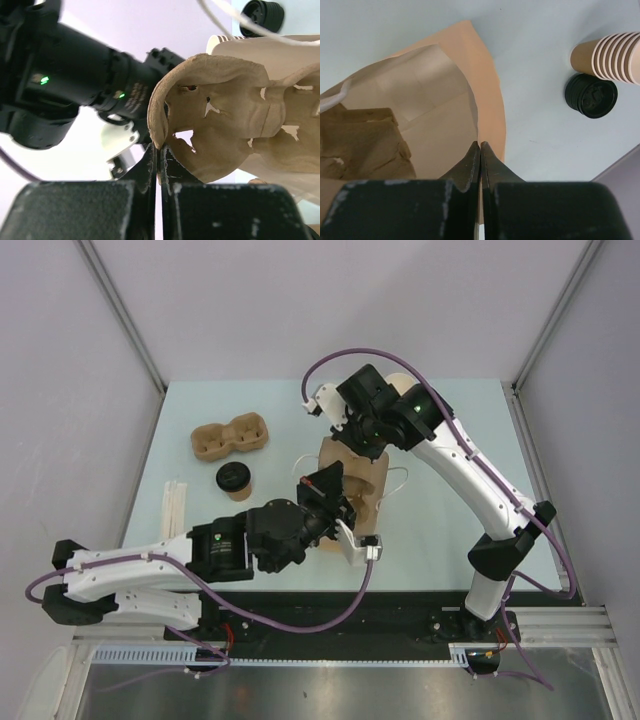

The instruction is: Pack the takeout coffee

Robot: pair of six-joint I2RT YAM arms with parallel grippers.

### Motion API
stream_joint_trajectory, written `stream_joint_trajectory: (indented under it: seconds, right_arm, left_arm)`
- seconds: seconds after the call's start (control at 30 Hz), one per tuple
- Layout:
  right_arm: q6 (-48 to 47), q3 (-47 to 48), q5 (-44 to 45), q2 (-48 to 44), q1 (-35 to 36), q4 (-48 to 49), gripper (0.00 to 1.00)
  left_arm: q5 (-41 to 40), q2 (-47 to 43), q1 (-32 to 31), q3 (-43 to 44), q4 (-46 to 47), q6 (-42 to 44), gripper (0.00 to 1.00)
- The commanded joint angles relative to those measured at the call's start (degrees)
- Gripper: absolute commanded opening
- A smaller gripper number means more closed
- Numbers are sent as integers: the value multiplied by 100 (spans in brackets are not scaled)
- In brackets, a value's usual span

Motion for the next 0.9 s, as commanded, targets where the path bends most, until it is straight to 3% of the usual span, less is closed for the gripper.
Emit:
stream_joint_trajectory:
  seconds: [0.0,0.5,0.87]
  right_arm:
    - [61,277,-87,-125,103,-209,0]
    - [52,294,-105,-152,331,-201,0]
    - [61,346,35,-64,323,-156,0]
  left_arm:
    - [-148,28,12,-218,373,-11,0]
    - [423,371,759,-192,-304,-1066,0]
    - [81,257,646,449,-1411,-1445,0]
